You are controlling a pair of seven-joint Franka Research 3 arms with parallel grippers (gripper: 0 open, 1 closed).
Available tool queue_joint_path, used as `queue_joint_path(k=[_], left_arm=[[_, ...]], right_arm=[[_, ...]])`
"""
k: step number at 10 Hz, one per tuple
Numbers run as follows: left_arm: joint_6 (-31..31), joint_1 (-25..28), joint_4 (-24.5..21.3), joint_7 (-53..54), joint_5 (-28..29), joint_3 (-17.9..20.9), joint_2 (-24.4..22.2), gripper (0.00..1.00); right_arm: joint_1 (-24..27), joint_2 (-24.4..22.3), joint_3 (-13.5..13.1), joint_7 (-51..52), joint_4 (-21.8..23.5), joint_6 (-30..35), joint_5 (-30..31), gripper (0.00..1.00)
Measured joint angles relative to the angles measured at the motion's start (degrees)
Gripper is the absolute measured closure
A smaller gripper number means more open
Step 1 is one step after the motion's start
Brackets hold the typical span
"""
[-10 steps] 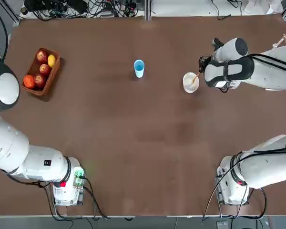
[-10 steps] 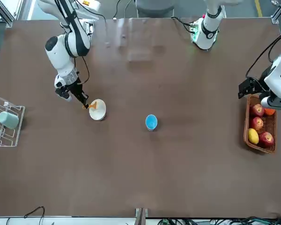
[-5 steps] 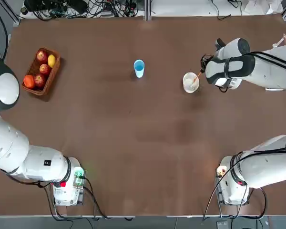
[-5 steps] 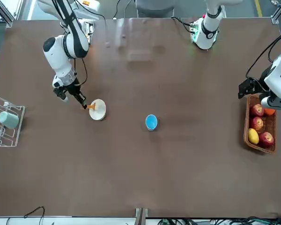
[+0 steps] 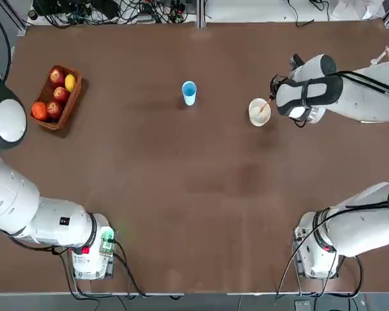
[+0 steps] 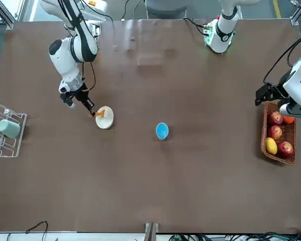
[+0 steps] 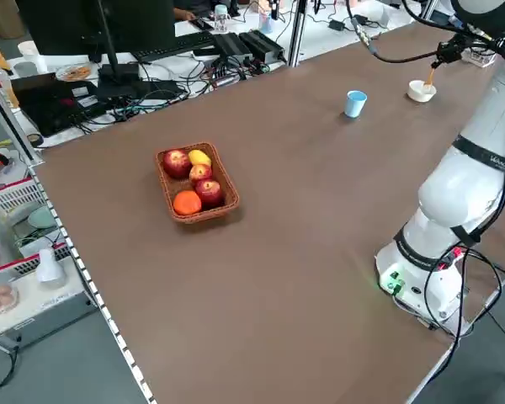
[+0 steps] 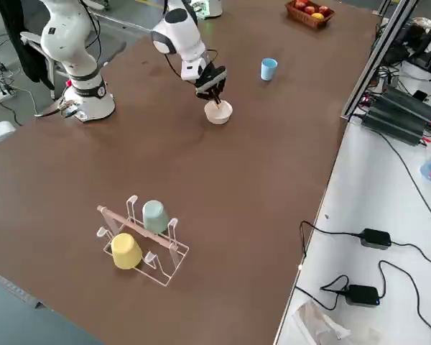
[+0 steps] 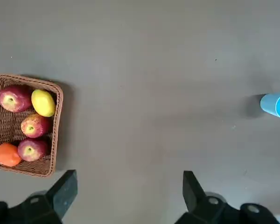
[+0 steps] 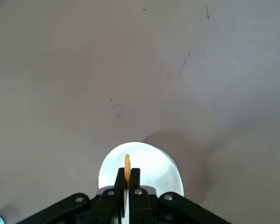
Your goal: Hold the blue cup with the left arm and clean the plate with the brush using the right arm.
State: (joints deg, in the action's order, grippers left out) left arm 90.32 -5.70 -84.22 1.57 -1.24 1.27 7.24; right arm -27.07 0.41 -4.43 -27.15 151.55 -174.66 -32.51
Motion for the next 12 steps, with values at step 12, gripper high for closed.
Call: queue_joint_path(k=[12], left_arm=[[0.5,0.0,0.0,0.0,0.0,0.0,0.4,0.00]], right_arm=[[-0.2,2.2,0.0,0.0,-1.9,-0.8,-1.0,0.89]])
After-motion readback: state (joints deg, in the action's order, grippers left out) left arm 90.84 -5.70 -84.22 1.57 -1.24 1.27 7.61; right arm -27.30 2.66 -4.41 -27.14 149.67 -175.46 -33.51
